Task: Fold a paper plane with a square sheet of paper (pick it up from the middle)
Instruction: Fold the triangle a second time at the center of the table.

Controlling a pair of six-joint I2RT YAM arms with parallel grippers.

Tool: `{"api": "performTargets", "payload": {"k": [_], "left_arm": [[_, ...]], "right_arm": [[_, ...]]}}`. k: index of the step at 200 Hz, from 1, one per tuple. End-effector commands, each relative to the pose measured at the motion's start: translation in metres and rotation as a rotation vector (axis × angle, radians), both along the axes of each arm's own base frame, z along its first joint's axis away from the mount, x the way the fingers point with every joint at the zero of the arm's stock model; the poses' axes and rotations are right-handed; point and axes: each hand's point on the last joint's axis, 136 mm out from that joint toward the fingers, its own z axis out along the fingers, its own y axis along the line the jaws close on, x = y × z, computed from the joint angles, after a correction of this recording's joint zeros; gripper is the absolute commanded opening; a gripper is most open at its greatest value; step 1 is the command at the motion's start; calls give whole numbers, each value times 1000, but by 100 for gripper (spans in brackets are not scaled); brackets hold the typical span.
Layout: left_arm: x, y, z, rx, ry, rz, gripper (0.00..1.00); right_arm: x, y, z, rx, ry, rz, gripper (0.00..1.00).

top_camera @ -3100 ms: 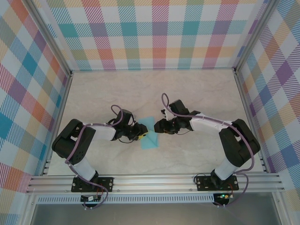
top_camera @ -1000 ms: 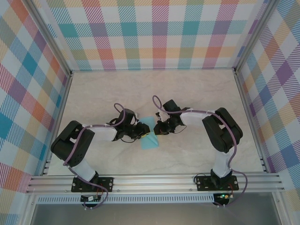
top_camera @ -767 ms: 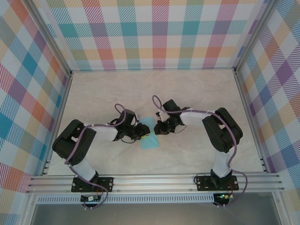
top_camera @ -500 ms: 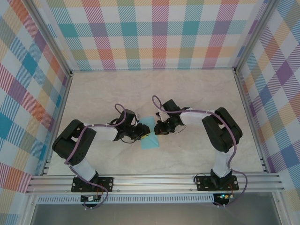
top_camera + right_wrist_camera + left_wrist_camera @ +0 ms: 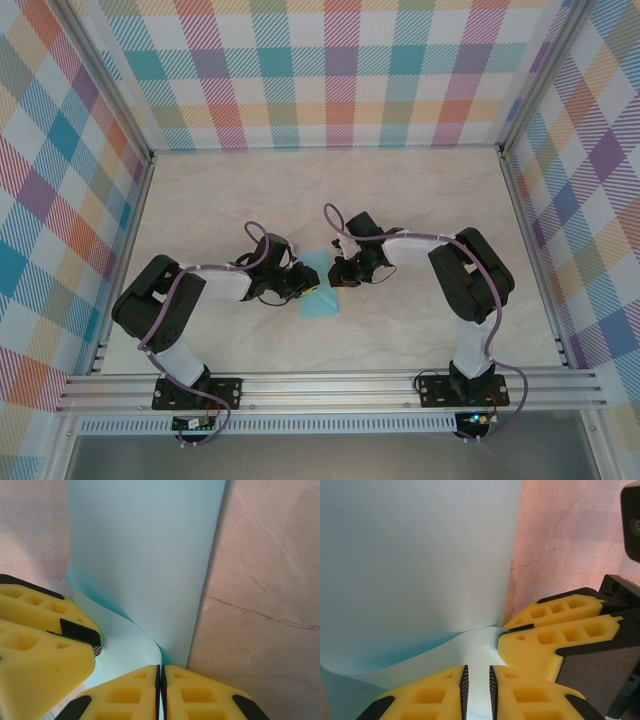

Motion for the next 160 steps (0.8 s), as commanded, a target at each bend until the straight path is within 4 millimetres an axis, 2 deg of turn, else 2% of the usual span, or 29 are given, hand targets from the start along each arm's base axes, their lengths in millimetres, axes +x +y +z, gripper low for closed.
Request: {"api": "performTargets", "payload": {"k": [1, 160], "left_arm": [[-3, -2, -4, 29, 17, -1, 21], [-10, 7, -15, 74, 47, 18, 20]], "right_arm": [[2, 6, 2, 25, 1, 22, 11], [5, 8, -5, 21, 5, 28, 9]]}}
